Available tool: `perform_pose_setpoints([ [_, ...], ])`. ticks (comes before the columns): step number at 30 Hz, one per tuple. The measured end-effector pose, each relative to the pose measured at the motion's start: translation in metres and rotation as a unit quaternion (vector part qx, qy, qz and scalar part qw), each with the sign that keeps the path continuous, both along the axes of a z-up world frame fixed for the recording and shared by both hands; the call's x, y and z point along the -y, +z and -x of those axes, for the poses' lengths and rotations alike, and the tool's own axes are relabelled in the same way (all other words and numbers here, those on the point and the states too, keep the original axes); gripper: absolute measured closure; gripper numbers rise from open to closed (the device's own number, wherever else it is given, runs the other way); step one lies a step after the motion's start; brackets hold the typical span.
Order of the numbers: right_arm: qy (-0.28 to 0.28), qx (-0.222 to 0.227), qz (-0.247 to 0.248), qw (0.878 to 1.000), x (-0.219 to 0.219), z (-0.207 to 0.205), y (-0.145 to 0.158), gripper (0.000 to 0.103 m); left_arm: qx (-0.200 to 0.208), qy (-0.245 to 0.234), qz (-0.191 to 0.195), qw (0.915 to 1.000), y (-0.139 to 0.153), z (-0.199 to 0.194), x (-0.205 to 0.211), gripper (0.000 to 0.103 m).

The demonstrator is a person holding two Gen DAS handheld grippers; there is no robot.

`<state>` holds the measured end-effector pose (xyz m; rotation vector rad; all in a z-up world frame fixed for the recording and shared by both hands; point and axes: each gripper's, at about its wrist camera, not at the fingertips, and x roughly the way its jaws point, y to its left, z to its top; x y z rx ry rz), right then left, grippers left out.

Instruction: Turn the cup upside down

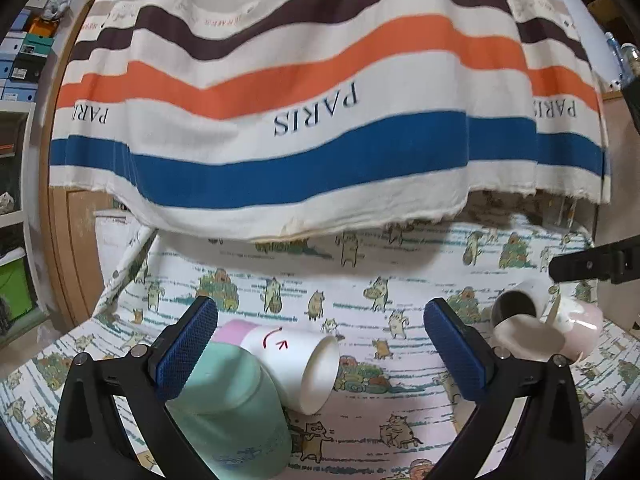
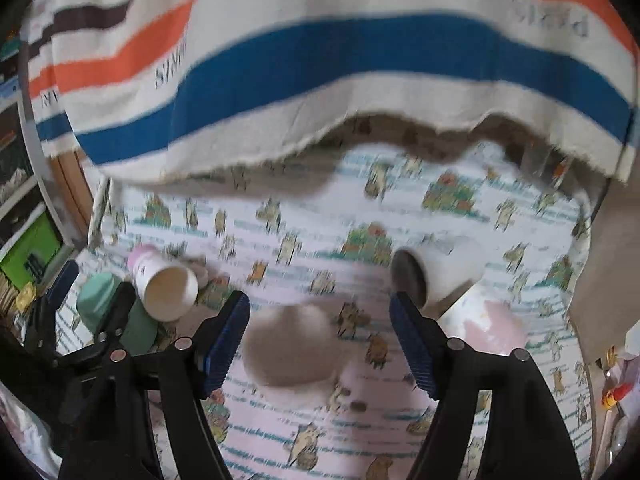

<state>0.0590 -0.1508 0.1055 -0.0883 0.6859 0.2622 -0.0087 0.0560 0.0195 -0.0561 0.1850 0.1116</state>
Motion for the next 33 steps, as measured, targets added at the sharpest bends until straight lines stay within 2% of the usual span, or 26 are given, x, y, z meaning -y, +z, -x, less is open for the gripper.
perform_pose_setpoints([
  [2, -0.003, 0.068, -0.003, 0.998, 0.008, 0.017, 0.006, 0.015, 0.008, -0.009, 0.007, 0.9999, 0.004, 0.005, -0.001, 0.000],
  [3, -0.002, 0.107, -0.002, 0.994, 0.012, 0.028, 0.008, 0.014, 0.010, -0.014, 0.012, 0.9998, 0.005, 0.006, -0.002, 0.000],
  [4, -0.001, 0.132, -0.002, 0.991, 0.013, 0.036, 0.010, 0.013, 0.010, -0.019, 0.016, 0.9996, 0.007, 0.008, -0.003, 0.000],
  [7, -0.007, 0.199, -0.007, 0.980, 0.024, 0.057, 0.012, 0.000, 0.011, -0.028, 0.024, 0.9992, 0.011, 0.011, -0.005, 0.000],
  [13, -0.044, 0.266, -0.023, 0.963, 0.046, 0.078, 0.011, 0.000, 0.036, -0.044, 0.021, 0.9981, 0.019, 0.023, -0.002, 0.000],
  [21, -0.040, 0.287, -0.045, 0.956, 0.058, 0.083, -0.018, 0.000, 0.028, -0.052, 0.019, 0.9981, 0.011, 0.021, 0.007, 0.000],
  [28, -0.032, 0.261, -0.058, 0.963, 0.063, 0.072, -0.048, 0.000, 0.041, -0.053, -0.002, 0.9978, 0.003, 0.024, 0.018, 0.000],
  [33, -0.034, 0.242, -0.069, 0.967, 0.069, 0.064, -0.061, 0.000, 0.031, -0.056, -0.020, 0.9978, -0.001, 0.020, 0.026, 0.000],
])
